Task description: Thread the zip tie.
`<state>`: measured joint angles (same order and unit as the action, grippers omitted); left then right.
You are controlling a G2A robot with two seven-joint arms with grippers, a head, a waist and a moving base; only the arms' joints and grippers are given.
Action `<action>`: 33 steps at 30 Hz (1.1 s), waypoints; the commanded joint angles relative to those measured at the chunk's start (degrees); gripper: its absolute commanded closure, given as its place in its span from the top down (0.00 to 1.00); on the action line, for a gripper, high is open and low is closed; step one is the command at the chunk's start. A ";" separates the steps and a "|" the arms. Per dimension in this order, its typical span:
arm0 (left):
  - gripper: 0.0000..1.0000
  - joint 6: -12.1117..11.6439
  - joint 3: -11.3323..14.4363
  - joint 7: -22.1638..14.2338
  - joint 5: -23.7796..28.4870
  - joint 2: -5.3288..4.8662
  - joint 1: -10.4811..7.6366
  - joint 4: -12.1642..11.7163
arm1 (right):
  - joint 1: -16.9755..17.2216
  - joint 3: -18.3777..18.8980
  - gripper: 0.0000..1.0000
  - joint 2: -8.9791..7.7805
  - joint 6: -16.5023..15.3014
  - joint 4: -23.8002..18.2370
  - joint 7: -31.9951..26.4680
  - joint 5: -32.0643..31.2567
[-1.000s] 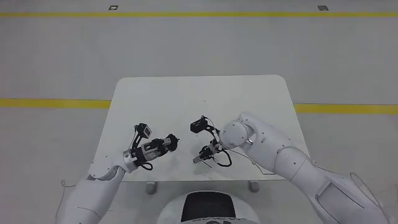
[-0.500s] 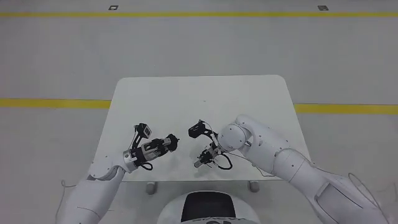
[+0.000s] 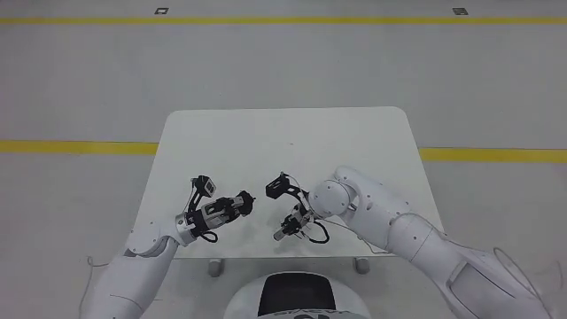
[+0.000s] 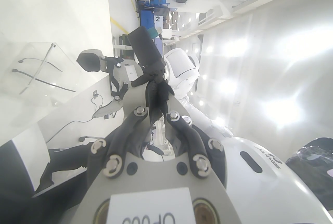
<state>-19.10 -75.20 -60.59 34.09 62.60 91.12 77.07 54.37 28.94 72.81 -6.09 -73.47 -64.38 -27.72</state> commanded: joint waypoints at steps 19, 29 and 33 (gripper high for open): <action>0.00 0.00 0.00 0.00 0.00 0.00 0.00 0.00 | -2.75 -2.74 0.37 3.19 -1.08 8.16 -2.12 2.82; 0.00 0.00 0.00 0.00 0.00 0.00 0.00 0.00 | -4.22 -4.98 0.32 5.24 0.64 11.12 -2.80 1.61; 0.00 0.00 0.00 0.00 0.00 0.00 0.00 0.00 | -4.68 -5.67 0.31 5.99 0.99 12.28 -2.87 1.10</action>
<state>-19.10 -75.20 -60.59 34.09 62.60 91.12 77.07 49.80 23.42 78.64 -5.22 -61.46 -67.21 -26.49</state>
